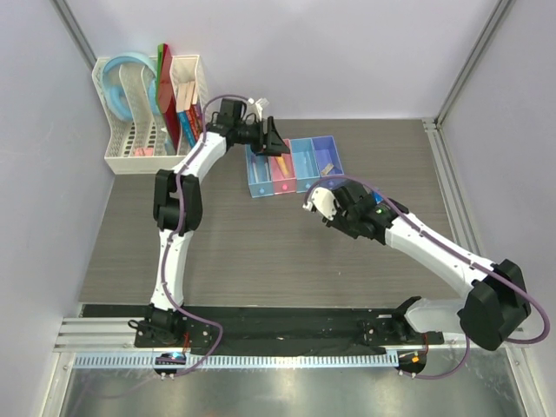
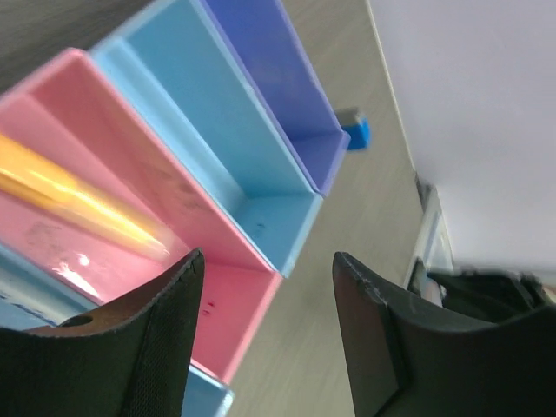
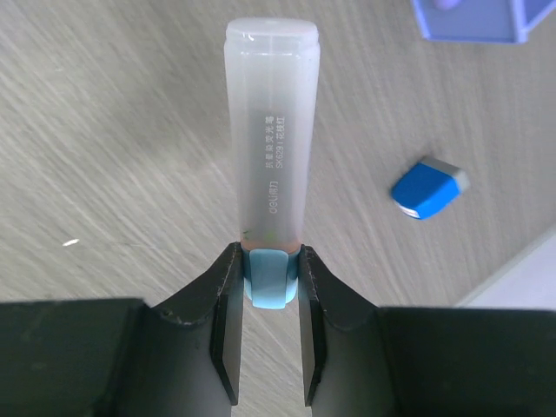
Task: Sort the stationery into containers
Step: Pick up the stationery from the center of the board.
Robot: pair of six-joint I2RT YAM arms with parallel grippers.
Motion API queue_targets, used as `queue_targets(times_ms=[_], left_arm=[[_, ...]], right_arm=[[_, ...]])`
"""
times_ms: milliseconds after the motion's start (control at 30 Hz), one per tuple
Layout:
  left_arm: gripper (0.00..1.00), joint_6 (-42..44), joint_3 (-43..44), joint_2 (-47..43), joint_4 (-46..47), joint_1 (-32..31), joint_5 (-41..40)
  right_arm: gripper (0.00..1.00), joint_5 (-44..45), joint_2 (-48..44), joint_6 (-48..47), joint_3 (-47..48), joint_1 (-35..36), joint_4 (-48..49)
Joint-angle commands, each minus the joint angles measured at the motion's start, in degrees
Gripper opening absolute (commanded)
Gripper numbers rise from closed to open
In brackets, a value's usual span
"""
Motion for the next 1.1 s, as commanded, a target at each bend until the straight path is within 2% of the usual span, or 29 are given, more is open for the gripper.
queue_targets(times_ms=[0,167,267,433,467,500,533,600,800,1067], left_arm=[[0.63,9.2,6.6,-3.9,-12.7,0.2,14.0],[0.67,18.5,6.5,-5.0,-28.8,0.0,24.9],[0.68,23.4,6.3,-4.4,-35.0,-0.3,29.7],[0.73,35.3,6.7,-3.8,-50.6,-2.4,27.6],[0.73,38.4,8.8,-3.6,-53.8,-3.0,26.4],[0.75,41.6,10.4,-2.2,-61.9,-4.4,23.6],[0.77,48.7,12.6,-1.3,-66.0,-5.1,22.3],[0.78,53.7,16.0,0.9,-73.1,-7.0,20.4],[0.79,54.9,12.2,-1.0,-73.1,-8.9,20.0],[0.79,55.7,9.7,-3.4,-73.2,-9.5,19.3]], right_arm=[[0.01,5.5,-4.2,-4.0,2.0,-0.1,2.7],[0.01,12.5,-4.8,-10.5,1.3,1.2,7.1],[0.01,16.3,-5.1,-15.4,-0.7,3.8,12.9],[0.01,21.9,-2.9,-22.0,-3.7,8.2,20.3],[0.01,22.7,-2.6,-22.9,-4.1,9.5,21.2],[0.01,23.8,-2.3,-24.5,-4.3,10.1,21.8],[0.01,24.2,-1.8,-25.0,-4.3,10.8,22.7],[0.01,24.6,-1.3,-26.5,-4.4,12.1,24.4],[0.01,27.1,1.2,-30.9,-5.0,16.1,30.1],[0.01,28.5,3.8,-34.0,-4.2,17.4,34.0]])
